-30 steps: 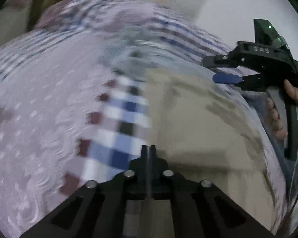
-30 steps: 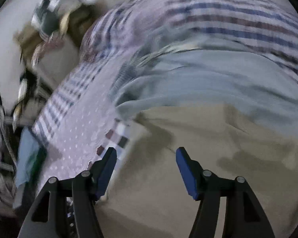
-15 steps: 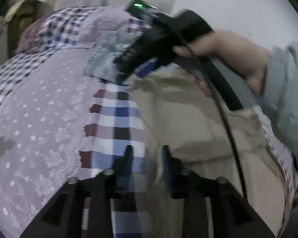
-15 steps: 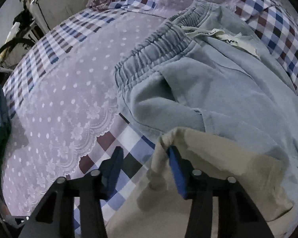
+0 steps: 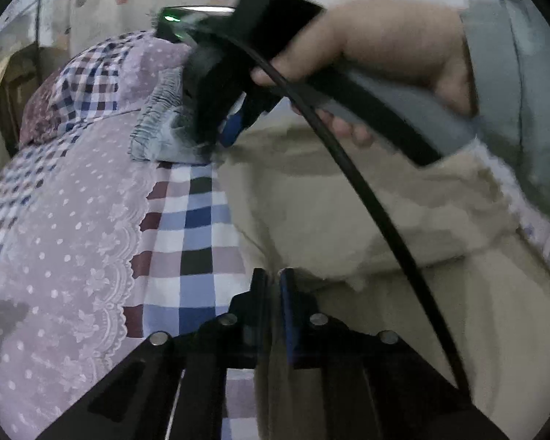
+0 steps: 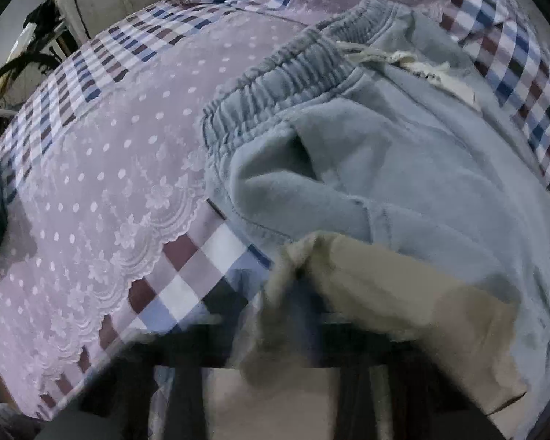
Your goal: Fold clothes
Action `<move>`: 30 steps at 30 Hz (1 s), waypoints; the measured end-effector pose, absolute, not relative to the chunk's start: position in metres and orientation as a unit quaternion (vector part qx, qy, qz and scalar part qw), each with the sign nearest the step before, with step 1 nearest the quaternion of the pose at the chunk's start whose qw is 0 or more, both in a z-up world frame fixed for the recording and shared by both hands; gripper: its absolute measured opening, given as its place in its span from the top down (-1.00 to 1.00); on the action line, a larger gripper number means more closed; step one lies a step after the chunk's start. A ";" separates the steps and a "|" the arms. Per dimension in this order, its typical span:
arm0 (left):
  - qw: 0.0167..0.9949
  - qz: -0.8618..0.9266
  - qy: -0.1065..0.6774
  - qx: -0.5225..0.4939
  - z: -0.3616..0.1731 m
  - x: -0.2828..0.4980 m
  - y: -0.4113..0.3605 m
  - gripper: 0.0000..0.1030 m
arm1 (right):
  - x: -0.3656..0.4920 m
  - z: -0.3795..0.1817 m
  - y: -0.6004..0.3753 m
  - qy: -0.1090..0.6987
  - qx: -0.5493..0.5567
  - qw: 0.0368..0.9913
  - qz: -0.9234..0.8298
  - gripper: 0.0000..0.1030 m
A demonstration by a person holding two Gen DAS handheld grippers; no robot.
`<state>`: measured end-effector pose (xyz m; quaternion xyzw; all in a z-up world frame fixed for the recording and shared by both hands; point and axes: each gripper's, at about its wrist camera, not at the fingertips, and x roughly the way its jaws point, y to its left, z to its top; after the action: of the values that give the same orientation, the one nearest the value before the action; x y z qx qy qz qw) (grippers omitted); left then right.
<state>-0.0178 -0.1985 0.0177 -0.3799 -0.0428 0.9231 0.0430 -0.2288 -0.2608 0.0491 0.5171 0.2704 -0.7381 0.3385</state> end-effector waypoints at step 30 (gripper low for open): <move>0.072 0.866 -0.314 -0.383 0.016 0.002 -0.279 -0.14 | -0.237 0.128 -0.228 0.163 0.439 0.349 -0.812 -0.34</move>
<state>0.0023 -0.2790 0.0162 -0.3829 -0.3144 0.8657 0.0722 -0.2369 -0.2283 0.1277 0.4392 0.1635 -0.8117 0.3486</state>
